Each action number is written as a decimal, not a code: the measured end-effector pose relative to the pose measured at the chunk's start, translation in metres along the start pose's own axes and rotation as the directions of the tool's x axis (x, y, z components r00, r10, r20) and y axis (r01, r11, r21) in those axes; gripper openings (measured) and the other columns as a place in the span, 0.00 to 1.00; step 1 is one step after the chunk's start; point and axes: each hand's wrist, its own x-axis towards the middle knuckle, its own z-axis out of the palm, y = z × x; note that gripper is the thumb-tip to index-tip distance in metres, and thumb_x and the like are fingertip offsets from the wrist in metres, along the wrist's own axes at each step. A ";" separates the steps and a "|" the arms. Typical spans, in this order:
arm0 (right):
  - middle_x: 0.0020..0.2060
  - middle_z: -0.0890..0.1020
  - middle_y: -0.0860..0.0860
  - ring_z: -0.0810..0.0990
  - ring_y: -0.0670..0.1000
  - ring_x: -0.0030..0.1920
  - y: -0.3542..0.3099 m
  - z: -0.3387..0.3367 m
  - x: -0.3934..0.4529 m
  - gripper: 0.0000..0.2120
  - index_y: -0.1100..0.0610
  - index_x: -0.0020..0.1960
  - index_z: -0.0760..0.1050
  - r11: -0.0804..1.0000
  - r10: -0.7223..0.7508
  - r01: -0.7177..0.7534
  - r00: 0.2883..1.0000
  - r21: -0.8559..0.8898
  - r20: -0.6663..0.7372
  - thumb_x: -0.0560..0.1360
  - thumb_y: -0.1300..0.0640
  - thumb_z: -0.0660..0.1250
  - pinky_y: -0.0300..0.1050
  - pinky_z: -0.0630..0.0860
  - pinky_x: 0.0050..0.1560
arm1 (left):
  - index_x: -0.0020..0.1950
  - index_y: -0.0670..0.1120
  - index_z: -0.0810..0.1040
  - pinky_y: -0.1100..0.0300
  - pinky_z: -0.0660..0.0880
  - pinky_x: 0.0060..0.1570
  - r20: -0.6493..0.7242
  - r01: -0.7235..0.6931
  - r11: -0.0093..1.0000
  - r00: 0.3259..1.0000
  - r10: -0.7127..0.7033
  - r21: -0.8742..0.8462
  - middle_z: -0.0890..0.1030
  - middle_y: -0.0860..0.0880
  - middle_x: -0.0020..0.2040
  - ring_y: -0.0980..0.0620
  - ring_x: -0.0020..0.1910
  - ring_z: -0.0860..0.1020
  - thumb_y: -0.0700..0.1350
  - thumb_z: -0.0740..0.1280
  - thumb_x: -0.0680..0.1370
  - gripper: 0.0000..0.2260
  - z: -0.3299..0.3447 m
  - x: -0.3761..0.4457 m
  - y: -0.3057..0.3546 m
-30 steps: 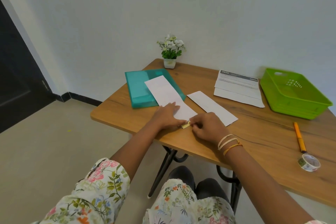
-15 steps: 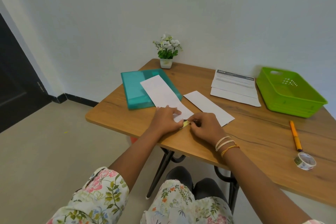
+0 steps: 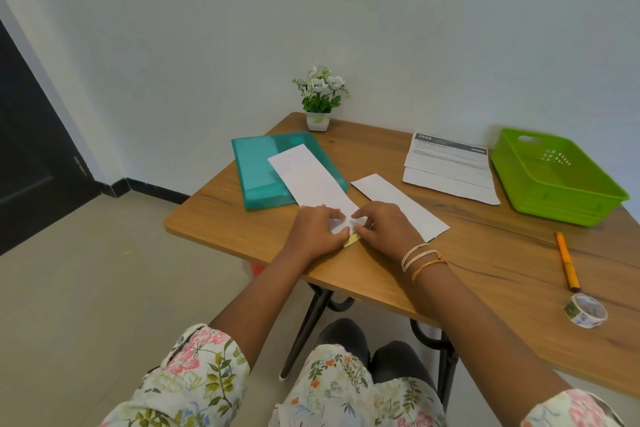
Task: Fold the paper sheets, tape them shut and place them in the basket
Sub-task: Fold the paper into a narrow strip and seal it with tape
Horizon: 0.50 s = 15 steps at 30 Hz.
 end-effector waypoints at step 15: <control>0.58 0.81 0.52 0.80 0.50 0.54 0.004 -0.022 0.019 0.22 0.54 0.62 0.78 0.998 -0.026 0.037 0.983 -0.057 0.183 0.70 0.49 0.73 0.39 0.74 0.53 | 0.67 0.48 0.76 0.54 0.65 0.68 0.071 -0.031 0.999 0.997 0.028 0.043 0.76 0.50 0.68 0.49 0.66 0.73 0.51 0.67 0.72 0.23 -0.005 0.002 -0.006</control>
